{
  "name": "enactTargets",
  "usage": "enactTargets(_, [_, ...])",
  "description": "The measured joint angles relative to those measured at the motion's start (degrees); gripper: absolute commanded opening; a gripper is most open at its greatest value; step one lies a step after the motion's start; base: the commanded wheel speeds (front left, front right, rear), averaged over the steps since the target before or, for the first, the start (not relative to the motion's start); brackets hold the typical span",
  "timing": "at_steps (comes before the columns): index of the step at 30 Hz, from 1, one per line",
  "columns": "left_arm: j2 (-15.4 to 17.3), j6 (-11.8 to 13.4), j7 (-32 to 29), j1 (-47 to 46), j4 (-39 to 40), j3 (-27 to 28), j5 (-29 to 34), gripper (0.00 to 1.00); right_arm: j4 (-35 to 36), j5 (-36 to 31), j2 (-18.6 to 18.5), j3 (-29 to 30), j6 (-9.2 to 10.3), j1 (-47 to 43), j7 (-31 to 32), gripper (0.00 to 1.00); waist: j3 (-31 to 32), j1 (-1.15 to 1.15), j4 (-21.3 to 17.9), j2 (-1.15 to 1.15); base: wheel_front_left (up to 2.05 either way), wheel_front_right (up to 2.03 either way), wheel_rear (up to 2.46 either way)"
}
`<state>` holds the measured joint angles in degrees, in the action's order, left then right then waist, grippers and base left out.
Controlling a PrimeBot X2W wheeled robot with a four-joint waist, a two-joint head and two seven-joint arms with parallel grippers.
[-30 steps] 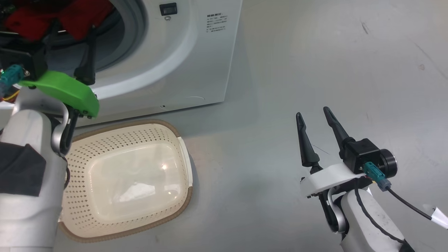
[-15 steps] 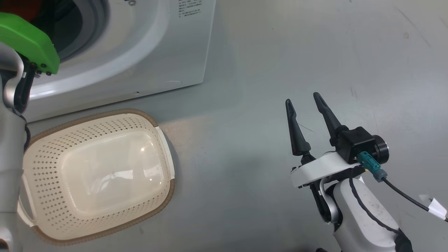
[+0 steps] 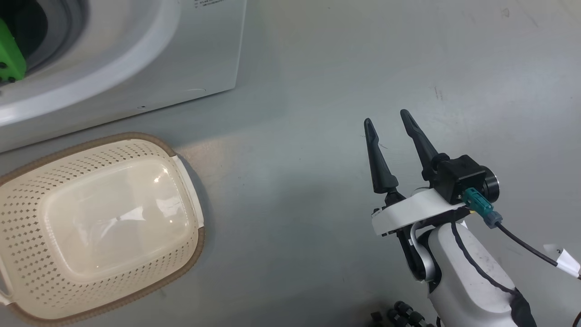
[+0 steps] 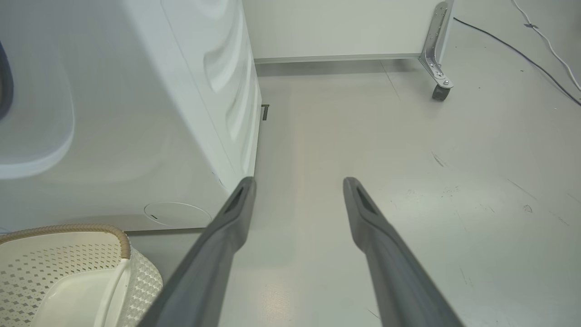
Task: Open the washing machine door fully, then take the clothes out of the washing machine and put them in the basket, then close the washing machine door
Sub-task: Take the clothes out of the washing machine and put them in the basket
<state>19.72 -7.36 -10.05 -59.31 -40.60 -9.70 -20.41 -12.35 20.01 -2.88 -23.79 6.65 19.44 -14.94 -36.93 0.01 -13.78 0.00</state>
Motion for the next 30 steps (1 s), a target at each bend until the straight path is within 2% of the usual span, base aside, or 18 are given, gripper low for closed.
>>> enactTargets(16, [-0.74,2.54,-0.44,-2.98,-6.68,2.64,-1.81,1.0,-0.15,0.48,0.02,-0.36,0.09,0.51,0.0,1.0,-1.51,0.0,-0.71,0.0,0.0,0.0,0.0])
enactTargets(17, [-0.8,2.74,-0.69,-3.23,-7.12,2.68,-2.0,0.78,-0.16,0.56,0.02,-0.46,0.12,0.68,0.0,1.0,-1.52,0.0,-0.7,0.0,0.0,0.0,0.0])
enactTargets(18, [-0.79,3.03,-0.88,-3.39,-7.34,2.65,-2.01,0.46,-0.23,0.56,0.03,-0.52,0.13,0.88,0.0,1.0,-1.54,0.0,-0.69,0.0,0.0,0.0,0.0])
enactTargets(19, [-0.8,3.02,-0.99,-3.57,-7.62,2.64,-2.04,0.0,-0.31,0.56,0.03,-0.53,0.13,1.12,0.0,1.0,-1.55,0.0,-0.69,0.0,0.0,0.0,0.0])
enactTargets(23, [-1.12,3.01,-0.92,-4.01,-8.81,2.16,-2.08,0.0,-0.62,0.63,0.02,-0.49,0.14,1.26,0.0,1.0,-1.57,0.0,-0.63,0.0,0.0,0.0,0.0])
enactTargets(30, [-3.08,3.01,3.96,-4.02,-9.21,0.33,-0.62,0.0,-1.49,0.49,0.01,1.19,0.15,1.26,0.0,1.0,-0.55,0.0,0.41,0.0,0.0,0.0,0.0])
